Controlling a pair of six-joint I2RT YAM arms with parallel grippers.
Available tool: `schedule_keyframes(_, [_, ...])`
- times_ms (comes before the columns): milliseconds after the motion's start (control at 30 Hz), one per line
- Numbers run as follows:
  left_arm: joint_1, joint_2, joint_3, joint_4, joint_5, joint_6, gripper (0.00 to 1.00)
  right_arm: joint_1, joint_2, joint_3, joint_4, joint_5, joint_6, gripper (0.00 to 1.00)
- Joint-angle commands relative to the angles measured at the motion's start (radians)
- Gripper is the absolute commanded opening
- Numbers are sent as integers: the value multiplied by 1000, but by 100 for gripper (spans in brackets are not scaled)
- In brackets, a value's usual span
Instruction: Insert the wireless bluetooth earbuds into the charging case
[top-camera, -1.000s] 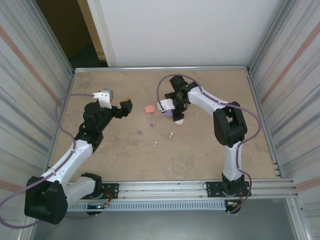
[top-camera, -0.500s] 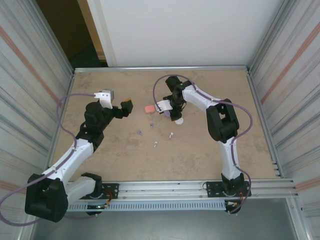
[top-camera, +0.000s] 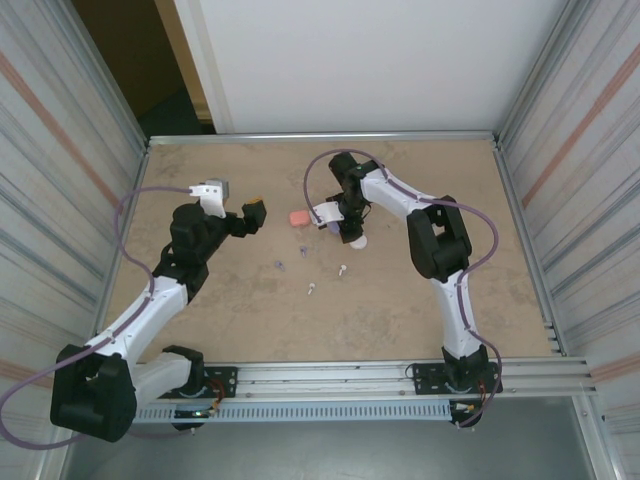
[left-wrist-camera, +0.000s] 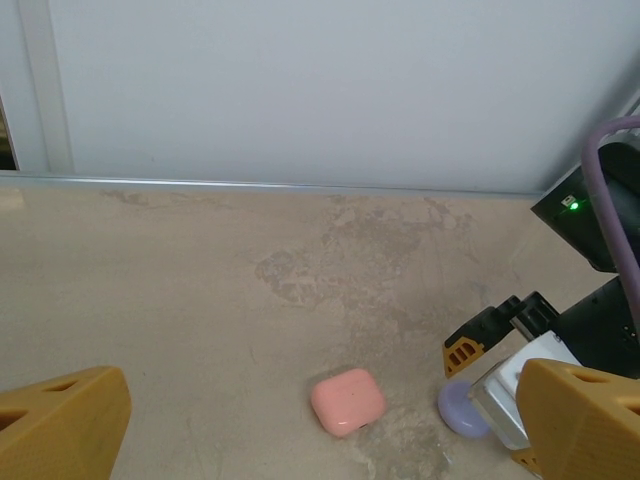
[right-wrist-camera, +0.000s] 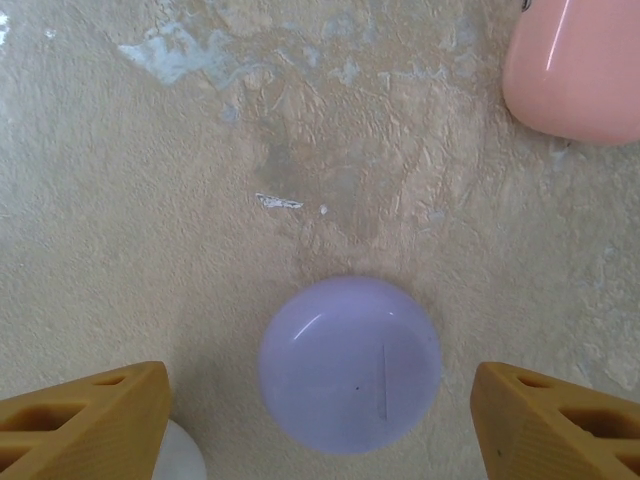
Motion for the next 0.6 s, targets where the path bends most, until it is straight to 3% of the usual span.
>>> schedule_keyframes(0, [10,8,14,9,-8,19,99,11,34,56,-43,16,-15,77])
schedule_keyframes(567, [11,13,15,7,-9,25,99,14,98,134,-105,32,-5,68])
